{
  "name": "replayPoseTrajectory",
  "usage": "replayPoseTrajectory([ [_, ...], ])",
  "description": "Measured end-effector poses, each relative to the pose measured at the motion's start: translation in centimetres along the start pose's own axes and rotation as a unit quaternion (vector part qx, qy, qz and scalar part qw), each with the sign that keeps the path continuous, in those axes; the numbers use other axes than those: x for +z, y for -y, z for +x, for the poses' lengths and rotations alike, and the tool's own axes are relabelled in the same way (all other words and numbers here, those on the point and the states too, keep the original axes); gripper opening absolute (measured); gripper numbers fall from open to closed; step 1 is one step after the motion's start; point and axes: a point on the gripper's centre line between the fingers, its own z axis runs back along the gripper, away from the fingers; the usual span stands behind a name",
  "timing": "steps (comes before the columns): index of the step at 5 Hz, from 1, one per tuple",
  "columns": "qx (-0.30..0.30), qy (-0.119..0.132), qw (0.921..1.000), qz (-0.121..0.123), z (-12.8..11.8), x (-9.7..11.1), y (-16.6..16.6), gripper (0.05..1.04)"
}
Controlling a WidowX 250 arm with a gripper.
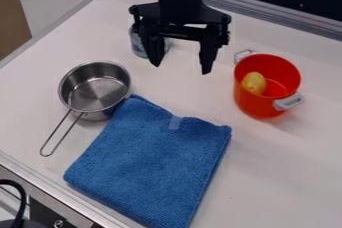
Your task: Move the red pot to the right side of the blue cloth
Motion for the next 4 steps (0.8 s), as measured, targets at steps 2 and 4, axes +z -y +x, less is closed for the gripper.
replayPoseTrajectory([
  [2, 0.091, -0.016, 0.9957, -0.007, 1.0, -1.8, 0.7, 0.999],
  [4, 0.208, 0.014, 0.978, -0.017, 3.0, -4.0, 2.8, 0.999],
])
